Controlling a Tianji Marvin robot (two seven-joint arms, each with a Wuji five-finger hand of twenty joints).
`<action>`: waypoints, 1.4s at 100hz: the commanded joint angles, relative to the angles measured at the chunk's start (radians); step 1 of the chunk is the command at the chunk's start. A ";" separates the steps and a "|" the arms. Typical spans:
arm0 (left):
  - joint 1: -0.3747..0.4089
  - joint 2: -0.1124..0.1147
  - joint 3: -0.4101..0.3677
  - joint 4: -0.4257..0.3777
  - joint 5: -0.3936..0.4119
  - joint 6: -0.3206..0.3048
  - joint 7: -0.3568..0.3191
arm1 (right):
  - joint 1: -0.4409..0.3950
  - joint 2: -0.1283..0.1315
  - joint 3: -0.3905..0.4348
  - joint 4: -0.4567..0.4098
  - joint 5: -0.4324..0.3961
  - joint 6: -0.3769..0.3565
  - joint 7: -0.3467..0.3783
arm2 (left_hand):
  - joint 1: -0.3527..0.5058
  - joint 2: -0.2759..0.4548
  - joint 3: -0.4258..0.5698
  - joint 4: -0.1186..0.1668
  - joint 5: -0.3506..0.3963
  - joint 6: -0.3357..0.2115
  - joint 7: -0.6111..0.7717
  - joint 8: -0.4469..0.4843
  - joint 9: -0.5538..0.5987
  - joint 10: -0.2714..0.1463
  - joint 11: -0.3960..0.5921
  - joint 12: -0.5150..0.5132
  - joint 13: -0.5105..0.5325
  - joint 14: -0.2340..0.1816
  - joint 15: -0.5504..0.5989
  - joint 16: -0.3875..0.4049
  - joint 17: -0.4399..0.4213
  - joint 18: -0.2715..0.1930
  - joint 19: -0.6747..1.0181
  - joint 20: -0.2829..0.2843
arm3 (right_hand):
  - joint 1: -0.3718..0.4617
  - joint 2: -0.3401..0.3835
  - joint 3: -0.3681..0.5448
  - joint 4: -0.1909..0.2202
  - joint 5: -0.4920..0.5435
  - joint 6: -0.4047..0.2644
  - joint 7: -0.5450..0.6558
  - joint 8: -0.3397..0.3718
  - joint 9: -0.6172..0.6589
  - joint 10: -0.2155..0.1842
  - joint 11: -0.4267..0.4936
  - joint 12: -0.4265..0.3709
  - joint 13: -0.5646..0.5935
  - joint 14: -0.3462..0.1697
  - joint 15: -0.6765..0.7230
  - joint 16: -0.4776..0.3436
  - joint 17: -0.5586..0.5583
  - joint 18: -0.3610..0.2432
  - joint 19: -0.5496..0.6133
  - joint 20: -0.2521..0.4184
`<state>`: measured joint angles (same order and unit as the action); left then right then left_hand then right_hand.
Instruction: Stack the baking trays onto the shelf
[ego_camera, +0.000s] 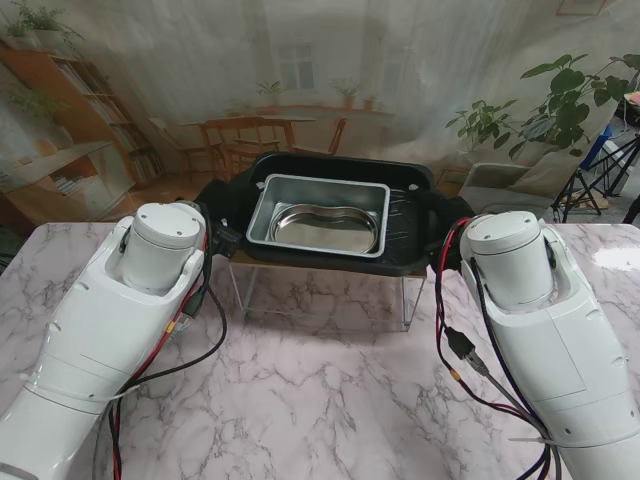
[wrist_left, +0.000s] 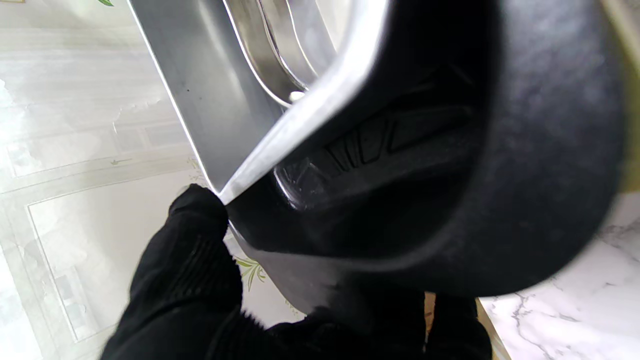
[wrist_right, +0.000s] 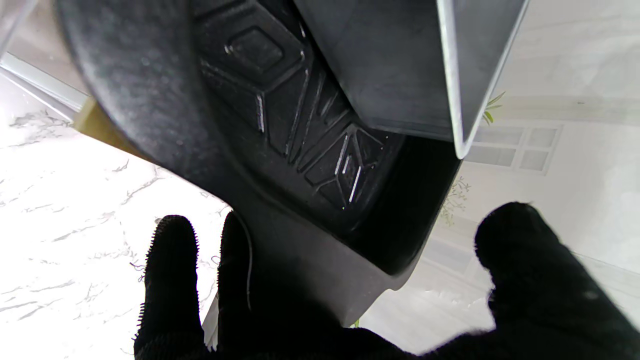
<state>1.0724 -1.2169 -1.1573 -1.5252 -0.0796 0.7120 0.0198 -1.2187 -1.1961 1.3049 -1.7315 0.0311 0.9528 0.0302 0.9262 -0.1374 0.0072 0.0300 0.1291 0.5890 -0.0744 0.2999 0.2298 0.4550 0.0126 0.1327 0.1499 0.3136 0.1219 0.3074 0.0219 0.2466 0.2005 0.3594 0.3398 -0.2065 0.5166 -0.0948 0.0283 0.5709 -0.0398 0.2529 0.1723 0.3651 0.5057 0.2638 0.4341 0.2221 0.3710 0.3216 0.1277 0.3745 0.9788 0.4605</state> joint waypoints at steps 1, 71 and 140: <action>-0.020 -0.030 0.017 -0.027 -0.015 -0.016 -0.036 | 0.019 -0.027 -0.019 -0.036 0.026 0.021 0.020 | -0.043 0.011 -0.031 -0.032 0.117 -0.432 0.108 -0.015 -0.090 -0.249 -0.035 -0.018 -0.017 -0.056 -0.022 -0.011 0.011 0.008 -0.036 0.027 | -0.024 0.020 -0.026 0.023 0.122 -0.576 -0.004 -0.001 0.001 -0.204 0.001 -0.003 0.012 -0.015 -0.036 0.004 0.006 -0.023 0.006 0.015; -0.040 -0.044 0.011 0.016 -0.029 -0.009 -0.007 | 0.019 -0.023 -0.003 -0.006 0.012 -0.026 0.011 | -0.073 0.012 -0.030 -0.035 0.095 -0.452 0.091 -0.045 -0.140 -0.243 -0.049 -0.063 -0.013 -0.041 -0.023 -0.008 0.032 0.061 -0.049 0.076 | -0.017 0.022 -0.024 0.025 0.122 -0.586 0.042 0.127 0.001 -0.234 -0.095 -0.040 -0.065 -0.048 -0.083 -0.016 -0.049 -0.062 -0.045 0.016; -0.038 -0.042 -0.009 0.014 -0.018 -0.015 0.002 | -0.008 -0.010 0.041 -0.019 -0.023 -0.076 0.014 | -0.074 0.010 -0.029 -0.035 0.104 -0.473 0.099 -0.047 -0.113 -0.303 -0.036 -0.049 -0.025 -0.044 -0.028 -0.009 0.020 0.072 -0.068 0.086 | -0.009 0.014 -0.017 0.025 0.092 -0.594 0.217 0.155 0.003 -0.256 -0.097 -0.039 -0.088 -0.083 -0.121 -0.034 -0.069 -0.091 -0.089 0.028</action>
<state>1.0445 -1.2498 -1.1686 -1.5012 -0.0971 0.7035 0.0343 -1.2289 -1.2003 1.3456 -1.7361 0.0073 0.8846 0.0462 0.8755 -0.1373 0.0072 0.0297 0.2247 0.1651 0.0131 0.2458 0.1372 0.1969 -0.0380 0.0717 0.1310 0.2992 0.1066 0.3072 0.0490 0.3158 0.1647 0.4324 0.3408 -0.2061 0.5103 -0.0948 0.1213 0.0274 0.1593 0.4281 0.1738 0.2288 0.3904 0.2162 0.3622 0.1836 0.3243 0.3079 0.0685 0.3247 0.9035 0.4737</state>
